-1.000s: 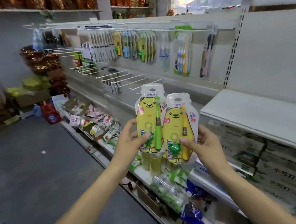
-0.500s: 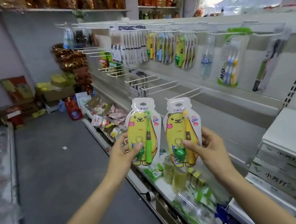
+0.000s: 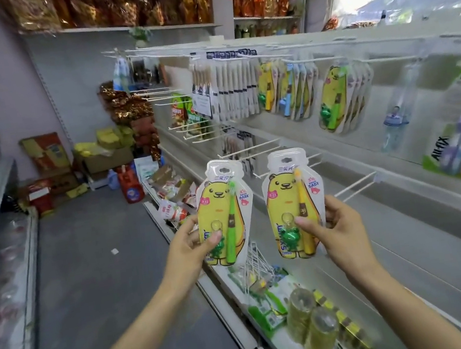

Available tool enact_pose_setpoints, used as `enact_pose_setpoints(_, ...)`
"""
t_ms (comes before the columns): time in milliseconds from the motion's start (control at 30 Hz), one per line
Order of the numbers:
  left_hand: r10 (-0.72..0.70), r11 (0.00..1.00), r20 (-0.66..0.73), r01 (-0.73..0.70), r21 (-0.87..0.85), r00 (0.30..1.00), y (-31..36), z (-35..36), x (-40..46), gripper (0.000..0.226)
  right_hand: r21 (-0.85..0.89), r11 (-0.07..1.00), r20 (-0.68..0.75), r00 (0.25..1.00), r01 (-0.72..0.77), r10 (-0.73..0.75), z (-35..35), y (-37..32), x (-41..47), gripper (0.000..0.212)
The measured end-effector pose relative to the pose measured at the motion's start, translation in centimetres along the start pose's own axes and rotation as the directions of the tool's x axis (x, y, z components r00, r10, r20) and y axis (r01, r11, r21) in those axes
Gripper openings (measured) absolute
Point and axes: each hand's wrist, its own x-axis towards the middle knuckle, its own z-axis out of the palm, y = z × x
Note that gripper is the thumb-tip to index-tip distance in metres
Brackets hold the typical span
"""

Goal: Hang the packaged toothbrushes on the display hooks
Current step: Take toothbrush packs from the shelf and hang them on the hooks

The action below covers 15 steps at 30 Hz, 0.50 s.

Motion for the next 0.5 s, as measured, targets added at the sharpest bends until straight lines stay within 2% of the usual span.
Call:
enact_pose_setpoints(300, 0.010, 1.000, -0.003, -0.010, -0.015, 1.000, -1.6, -2.1, 10.0, 0.036, 0.009, 1.000, 0.014, 1.000, -0.003, 0.003, 3.8, 2.0, 8.7, 0.035)
enact_pose_setpoints(500, 0.002, 0.999, 0.042, -0.001, -0.034, 0.999, -2.6, -3.9, 16.4, 0.034, -0.023, 1.000, -0.033, 0.999, 0.002, -0.003, 6.4, 3.2, 13.1, 0.034)
